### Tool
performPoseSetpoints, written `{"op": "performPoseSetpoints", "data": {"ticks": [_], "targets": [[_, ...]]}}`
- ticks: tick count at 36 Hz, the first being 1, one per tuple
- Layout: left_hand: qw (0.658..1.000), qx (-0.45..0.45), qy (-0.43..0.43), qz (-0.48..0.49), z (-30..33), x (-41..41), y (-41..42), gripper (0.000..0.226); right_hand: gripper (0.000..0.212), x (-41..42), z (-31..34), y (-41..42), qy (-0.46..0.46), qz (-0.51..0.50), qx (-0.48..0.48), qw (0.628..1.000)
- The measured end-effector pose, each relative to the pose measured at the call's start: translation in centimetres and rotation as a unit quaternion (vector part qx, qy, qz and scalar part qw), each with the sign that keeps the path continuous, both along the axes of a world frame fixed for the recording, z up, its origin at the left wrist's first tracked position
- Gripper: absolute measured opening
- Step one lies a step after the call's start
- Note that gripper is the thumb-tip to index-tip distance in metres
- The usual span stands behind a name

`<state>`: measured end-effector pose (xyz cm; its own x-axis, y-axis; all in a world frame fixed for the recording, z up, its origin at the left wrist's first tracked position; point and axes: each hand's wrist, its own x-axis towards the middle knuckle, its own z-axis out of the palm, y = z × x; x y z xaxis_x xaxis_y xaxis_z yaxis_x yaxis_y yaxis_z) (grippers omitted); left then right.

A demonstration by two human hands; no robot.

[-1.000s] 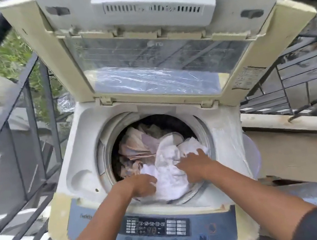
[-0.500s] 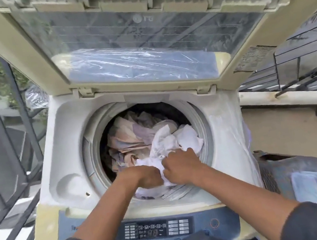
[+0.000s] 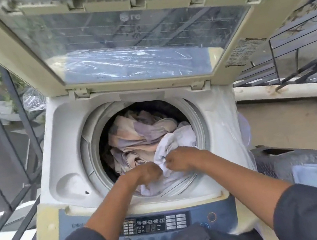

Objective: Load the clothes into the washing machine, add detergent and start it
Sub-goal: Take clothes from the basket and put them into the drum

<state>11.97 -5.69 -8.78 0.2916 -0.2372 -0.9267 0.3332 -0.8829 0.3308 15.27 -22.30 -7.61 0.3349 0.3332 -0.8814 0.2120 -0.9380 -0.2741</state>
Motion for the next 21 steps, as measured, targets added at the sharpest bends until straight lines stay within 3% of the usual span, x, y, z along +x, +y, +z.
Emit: {"op": "performPoseSetpoints", "data": {"ticks": [4,7,16,21], "targets": [[0.994,-0.011,-0.093,0.055,2.9,1.4,0.9,0.029,0.034,0.5,4.2,-2.3,-0.098,-0.09,0.097,0.986],[0.985,-0.025,-0.151,0.077,5.1,1.9,0.2,0.02,0.028,-0.2,5.9,-4.5,-0.177,-0.173,0.164,0.955],[0.951,-0.124,-0.259,0.113,10.1,3.2,-6.6,0.038,0.014,-2.6,10.1,-12.5,-0.293,-0.451,0.318,0.781],[0.931,-0.187,-0.285,0.131,11.8,4.0,-13.0,0.021,0.018,-3.2,9.8,-18.5,-0.328,-0.518,0.312,0.726]]}}
